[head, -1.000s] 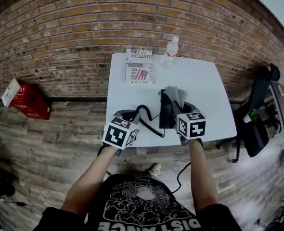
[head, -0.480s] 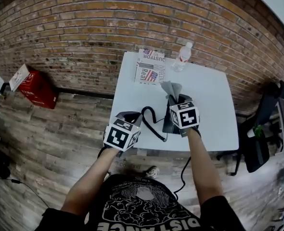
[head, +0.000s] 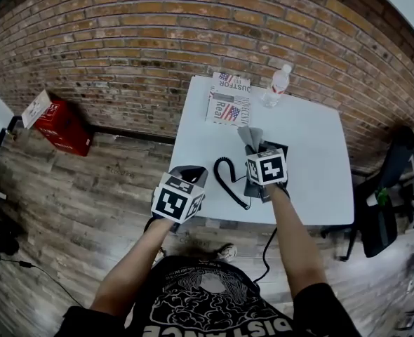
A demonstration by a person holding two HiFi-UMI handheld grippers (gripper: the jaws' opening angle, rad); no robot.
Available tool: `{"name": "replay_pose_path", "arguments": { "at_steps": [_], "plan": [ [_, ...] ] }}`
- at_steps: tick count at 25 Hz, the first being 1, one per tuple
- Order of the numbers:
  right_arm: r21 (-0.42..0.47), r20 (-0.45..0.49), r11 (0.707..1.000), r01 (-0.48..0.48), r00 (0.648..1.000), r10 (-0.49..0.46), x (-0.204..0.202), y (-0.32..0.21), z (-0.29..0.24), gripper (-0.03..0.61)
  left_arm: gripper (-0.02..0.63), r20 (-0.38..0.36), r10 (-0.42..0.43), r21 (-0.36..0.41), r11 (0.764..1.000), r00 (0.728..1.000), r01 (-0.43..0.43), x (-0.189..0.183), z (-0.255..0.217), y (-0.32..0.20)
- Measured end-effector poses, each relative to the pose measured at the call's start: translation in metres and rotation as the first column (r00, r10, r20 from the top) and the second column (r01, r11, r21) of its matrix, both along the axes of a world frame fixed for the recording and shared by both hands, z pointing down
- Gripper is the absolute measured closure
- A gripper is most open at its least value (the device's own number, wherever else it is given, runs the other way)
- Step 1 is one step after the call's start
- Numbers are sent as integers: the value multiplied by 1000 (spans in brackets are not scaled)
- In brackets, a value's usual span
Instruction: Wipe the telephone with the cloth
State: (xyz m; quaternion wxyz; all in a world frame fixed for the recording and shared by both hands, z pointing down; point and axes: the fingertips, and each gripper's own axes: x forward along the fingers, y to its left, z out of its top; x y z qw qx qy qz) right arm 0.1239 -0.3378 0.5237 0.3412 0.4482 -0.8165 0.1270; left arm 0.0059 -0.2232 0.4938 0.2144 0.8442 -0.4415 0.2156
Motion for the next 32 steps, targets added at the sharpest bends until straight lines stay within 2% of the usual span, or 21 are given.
{"name": "replay_pose_path", "arguments": {
  "at_steps": [32],
  "plan": [
    [-91,20,995,-35,999,37,-12,61,36,568,607,-14,120,-14,993,993,-120,8,6,9]
  ]
}}
